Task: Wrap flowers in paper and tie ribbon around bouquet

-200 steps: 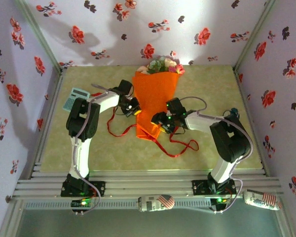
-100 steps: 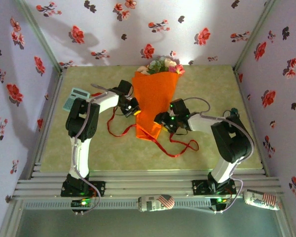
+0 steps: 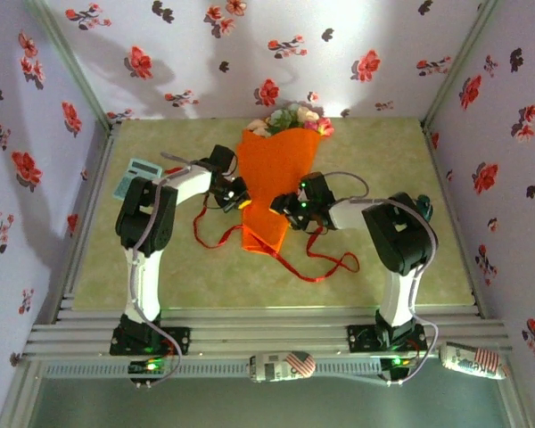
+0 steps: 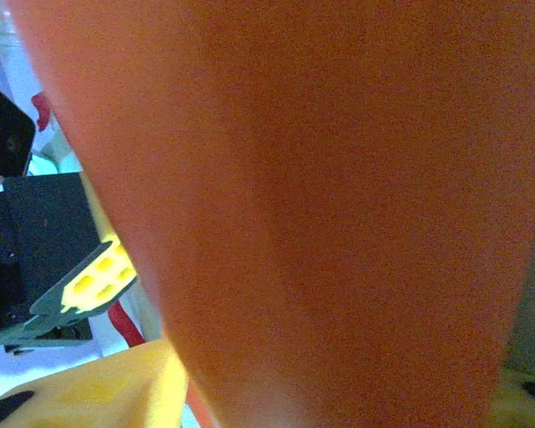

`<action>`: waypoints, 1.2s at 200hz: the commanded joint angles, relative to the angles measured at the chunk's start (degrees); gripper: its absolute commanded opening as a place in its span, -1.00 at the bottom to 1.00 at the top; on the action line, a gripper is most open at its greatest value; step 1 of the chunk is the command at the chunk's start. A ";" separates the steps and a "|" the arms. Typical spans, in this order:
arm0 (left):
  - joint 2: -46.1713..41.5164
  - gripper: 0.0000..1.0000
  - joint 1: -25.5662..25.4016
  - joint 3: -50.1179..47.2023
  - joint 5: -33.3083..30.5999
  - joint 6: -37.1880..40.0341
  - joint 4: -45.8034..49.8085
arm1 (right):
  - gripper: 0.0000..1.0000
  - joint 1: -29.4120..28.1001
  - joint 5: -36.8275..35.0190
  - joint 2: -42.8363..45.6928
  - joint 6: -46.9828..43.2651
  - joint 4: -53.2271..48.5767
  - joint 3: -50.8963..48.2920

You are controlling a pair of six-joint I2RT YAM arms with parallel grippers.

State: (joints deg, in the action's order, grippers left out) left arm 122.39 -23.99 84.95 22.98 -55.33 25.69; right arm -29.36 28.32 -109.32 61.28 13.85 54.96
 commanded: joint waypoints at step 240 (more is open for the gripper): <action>-19.41 0.40 -7.03 -21.54 -4.80 -66.21 -4.05 | -1.00 1.68 -8.32 3.40 -5.43 -6.18 3.64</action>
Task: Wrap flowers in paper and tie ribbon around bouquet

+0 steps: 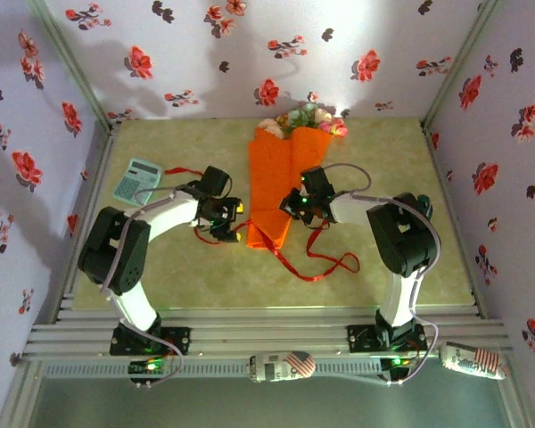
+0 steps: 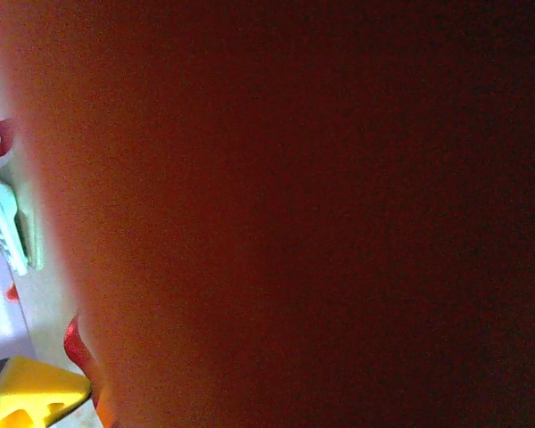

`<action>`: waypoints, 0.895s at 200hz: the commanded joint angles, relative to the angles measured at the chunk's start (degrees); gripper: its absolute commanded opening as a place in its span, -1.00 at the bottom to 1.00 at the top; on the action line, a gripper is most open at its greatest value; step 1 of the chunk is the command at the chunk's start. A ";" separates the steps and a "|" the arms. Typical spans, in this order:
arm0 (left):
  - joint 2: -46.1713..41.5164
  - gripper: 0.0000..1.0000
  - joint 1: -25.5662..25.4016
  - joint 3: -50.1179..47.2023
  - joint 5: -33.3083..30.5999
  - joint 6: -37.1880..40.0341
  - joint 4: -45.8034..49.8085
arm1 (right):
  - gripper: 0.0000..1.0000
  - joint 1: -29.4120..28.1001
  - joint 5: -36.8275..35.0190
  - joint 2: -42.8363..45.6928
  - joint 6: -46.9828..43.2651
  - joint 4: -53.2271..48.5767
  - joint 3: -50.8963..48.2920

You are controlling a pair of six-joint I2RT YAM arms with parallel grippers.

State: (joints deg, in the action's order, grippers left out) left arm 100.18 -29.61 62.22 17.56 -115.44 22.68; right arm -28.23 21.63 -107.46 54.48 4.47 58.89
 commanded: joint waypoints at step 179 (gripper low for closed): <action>-7.34 -1.00 0.23 -17.15 10.27 14.33 3.86 | -1.00 3.36 2.59 2.51 10.73 7.16 2.40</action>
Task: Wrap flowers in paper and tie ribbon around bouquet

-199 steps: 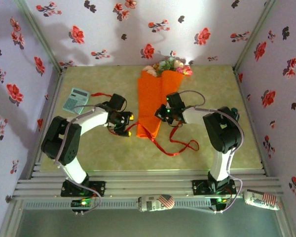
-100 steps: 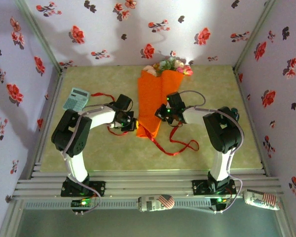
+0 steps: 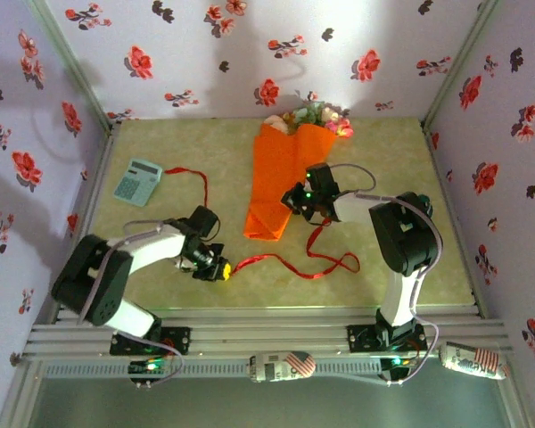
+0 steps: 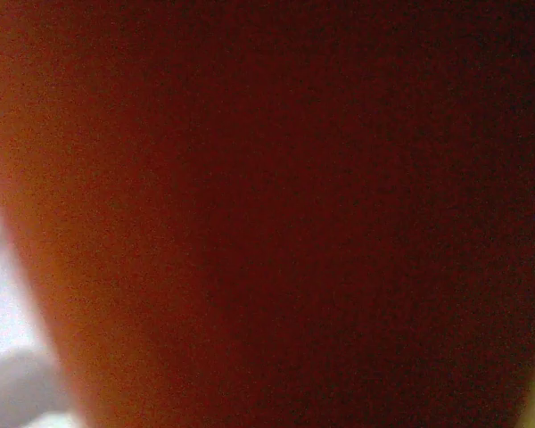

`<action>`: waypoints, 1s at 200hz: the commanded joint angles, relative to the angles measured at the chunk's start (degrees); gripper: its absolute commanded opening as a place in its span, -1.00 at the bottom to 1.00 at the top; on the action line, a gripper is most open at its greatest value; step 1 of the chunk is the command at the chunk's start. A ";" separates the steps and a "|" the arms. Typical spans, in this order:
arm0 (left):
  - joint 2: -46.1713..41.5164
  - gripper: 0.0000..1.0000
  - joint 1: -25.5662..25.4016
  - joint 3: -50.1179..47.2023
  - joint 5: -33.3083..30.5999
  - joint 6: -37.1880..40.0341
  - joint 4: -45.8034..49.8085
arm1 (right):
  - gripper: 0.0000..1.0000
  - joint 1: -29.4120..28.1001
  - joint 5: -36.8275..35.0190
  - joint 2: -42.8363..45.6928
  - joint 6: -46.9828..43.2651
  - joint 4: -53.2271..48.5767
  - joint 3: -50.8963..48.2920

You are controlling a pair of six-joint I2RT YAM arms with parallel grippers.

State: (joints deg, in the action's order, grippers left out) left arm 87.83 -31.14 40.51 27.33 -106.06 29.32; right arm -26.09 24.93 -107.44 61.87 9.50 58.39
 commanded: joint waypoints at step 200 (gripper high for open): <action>29.11 -0.74 15.01 36.99 -2.12 18.72 -7.30 | -1.00 -9.55 0.01 6.85 5.17 -0.01 -10.99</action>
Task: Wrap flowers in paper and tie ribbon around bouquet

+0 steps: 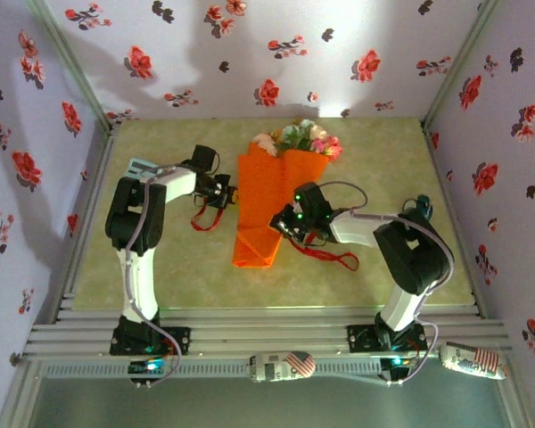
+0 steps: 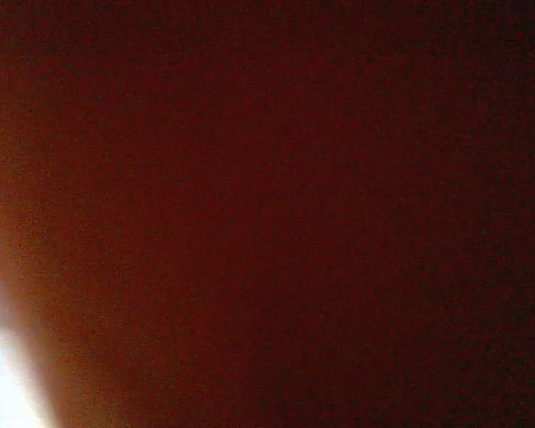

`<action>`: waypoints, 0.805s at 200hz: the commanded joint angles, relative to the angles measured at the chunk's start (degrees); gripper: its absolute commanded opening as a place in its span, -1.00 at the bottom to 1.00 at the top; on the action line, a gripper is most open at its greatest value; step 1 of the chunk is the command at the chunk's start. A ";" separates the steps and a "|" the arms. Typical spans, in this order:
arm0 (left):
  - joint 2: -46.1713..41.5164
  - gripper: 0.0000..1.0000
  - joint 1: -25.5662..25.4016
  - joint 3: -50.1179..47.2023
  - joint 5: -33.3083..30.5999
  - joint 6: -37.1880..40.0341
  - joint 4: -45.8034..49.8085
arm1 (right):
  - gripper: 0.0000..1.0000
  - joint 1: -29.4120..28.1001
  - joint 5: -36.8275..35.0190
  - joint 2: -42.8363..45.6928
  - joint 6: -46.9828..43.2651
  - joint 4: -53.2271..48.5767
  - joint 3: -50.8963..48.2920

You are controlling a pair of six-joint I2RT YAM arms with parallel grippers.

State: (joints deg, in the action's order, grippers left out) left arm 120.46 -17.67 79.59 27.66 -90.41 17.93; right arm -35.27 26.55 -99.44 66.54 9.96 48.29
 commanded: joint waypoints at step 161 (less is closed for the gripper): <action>-12.12 -0.20 -14.39 -2.12 -1.72 3.83 12.76 | -0.89 -1.18 0.13 -4.26 -4.26 -13.80 4.79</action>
State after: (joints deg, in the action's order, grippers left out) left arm 104.86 -30.00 80.05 22.68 -81.97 34.87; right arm -35.70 25.69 -102.91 62.76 1.13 52.38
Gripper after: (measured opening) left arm 0.417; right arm 0.071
